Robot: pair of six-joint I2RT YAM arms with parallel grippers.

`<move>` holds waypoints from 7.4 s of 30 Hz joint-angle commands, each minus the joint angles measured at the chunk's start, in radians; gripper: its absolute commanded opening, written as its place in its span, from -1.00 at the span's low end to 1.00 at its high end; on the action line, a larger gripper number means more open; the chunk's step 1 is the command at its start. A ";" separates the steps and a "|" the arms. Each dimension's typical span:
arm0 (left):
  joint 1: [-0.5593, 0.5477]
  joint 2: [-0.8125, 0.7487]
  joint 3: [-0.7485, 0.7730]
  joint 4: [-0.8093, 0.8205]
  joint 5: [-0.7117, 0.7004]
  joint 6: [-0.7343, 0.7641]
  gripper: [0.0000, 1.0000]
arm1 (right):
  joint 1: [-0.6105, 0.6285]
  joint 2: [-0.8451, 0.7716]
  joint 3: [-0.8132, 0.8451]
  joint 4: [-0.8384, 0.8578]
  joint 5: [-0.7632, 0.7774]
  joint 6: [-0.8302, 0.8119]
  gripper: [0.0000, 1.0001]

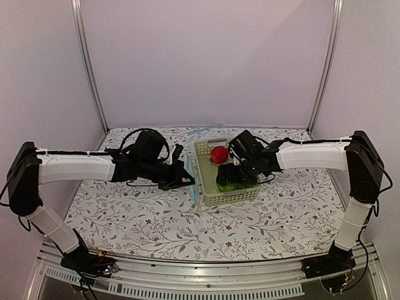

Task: Place the food in the zip-top bag and seal the zipper
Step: Place the fake fruit in the bin, then open the zipper food storage bag at the center of the board, then pick up the fake fruit from the bin, then place the fake fruit in the bin.

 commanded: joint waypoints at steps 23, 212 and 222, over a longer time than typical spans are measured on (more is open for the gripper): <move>-0.028 -0.015 0.030 -0.002 -0.011 -0.029 -1.00 | 0.148 -0.148 -0.044 0.237 -0.444 0.101 0.11; 0.002 0.081 0.068 -0.009 -0.027 -0.005 -1.00 | 0.009 -0.176 0.007 -0.001 0.128 -0.001 -0.92; -0.002 0.075 0.069 0.014 -0.022 -0.029 -1.00 | 0.026 -0.260 -0.001 0.029 -0.109 -0.048 0.36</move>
